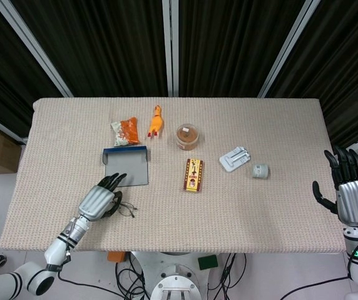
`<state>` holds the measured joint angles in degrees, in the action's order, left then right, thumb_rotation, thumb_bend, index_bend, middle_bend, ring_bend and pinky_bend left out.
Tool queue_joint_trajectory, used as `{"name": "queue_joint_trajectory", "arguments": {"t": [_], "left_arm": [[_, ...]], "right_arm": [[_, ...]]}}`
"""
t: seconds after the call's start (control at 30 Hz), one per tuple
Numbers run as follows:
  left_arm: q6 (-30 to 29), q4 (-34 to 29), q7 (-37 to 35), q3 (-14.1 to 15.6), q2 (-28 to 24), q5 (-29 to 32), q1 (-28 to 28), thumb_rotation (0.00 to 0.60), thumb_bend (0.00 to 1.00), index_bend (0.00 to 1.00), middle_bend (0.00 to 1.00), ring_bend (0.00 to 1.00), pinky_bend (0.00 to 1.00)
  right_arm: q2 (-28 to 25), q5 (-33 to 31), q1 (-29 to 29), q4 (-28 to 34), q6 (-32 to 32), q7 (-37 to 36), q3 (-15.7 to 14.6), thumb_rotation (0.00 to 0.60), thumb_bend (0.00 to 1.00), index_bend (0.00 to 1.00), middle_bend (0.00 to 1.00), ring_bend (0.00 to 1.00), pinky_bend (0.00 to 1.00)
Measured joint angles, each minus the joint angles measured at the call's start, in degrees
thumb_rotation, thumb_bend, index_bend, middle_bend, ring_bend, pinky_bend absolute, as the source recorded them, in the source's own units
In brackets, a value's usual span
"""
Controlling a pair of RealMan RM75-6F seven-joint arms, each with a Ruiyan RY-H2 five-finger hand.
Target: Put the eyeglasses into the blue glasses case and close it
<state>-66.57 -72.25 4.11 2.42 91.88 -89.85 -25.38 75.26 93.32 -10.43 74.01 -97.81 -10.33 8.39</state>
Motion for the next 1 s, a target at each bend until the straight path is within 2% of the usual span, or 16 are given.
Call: {"name": "queue_joint_trajectory", "arguments": {"t": [0.3, 0.5, 0.67, 0.83, 1.0], "left_arm": [[-0.12, -0.21, 0.33, -1.20, -0.13, 0.74, -0.33, 0.600, 0.43, 0.63, 0.00, 0.00, 0.15], [-1.01, -1.00, 2.78, -5.31, -0.53, 2.16, -1.90, 0.600, 0.44, 0.65, 0.00, 0.00, 0.15], [0.67, -0.41, 5.96, -9.77, 0.54, 6.65, -4.28, 0.600, 0.44, 0.67, 0.00, 0.00, 0.14], [4.52, 2.61, 9.40, -13.37, 3.96, 13.12, -7.02, 0.600, 0.44, 0.68, 0.00, 0.00, 0.13], [7.22, 6.48, 11.03, -15.47, 7.47, 17.05, -9.34, 0.600, 0.44, 0.68, 0.00, 0.00, 0.13]], "right_arm": [[0.24, -0.29, -0.03, -0.50, 0.14, -0.42, 0.04, 0.584, 0.48, 0.00, 0.00, 0.00, 0.00], [0.46, -0.42, -0.09, -0.77, 0.23, -0.56, 0.08, 0.583, 0.48, 0.00, 0.00, 0.00, 0.00], [0.60, -0.53, -0.17, -0.85, 0.34, -0.60, 0.11, 0.584, 0.48, 0.00, 0.00, 0.00, 0.00], [0.39, -0.91, -0.13, -0.99, 0.41, -0.73, 0.31, 0.584, 0.48, 0.00, 0.00, 0.00, 0.00], [0.42, -1.10, -0.18, -1.41, 0.76, -1.11, 0.27, 0.586, 0.48, 0.00, 0.00, 0.00, 0.00]]}}
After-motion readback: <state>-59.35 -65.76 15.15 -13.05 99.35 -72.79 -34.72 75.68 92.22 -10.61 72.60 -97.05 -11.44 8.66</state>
